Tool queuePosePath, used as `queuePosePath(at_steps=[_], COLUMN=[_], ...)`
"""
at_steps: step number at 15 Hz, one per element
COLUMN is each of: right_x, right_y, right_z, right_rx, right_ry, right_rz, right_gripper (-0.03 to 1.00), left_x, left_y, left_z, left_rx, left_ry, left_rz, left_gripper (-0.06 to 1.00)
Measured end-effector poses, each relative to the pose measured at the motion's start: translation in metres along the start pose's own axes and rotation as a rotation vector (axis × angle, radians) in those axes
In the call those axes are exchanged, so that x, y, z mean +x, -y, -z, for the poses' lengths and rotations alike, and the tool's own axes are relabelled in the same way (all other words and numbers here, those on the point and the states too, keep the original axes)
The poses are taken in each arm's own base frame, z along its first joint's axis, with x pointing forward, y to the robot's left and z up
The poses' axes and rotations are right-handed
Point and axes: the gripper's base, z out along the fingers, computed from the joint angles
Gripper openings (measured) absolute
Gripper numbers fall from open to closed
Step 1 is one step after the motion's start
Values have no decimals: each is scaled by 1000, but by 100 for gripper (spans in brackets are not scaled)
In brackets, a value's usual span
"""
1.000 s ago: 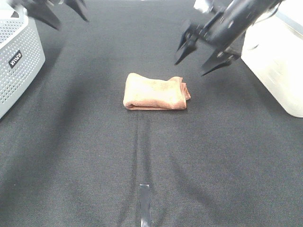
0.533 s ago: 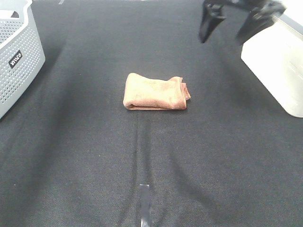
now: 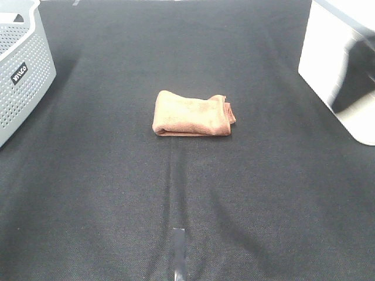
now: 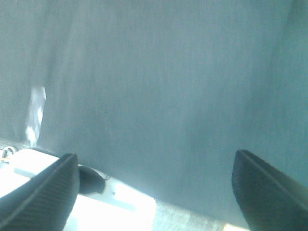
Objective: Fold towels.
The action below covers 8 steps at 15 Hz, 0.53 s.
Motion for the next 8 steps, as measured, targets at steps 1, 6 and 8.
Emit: queuePosePath(at_steps=[1,6,8], right_x=[0,119,133], right_y=[0,7,8], right_z=[0,14,15], right_rx=[0,2,6], right_ry=[0,168,211], right_rz=[0,131,163], right_gripper=[84,84,84], left_x=[0,110,121], left_y=[0,-3,-1], left_z=[0,2,3], left_rx=[0,57,76], left_ry=[0,124,149], left_rz=[0,-51,-76], left_gripper=[71,71,71])
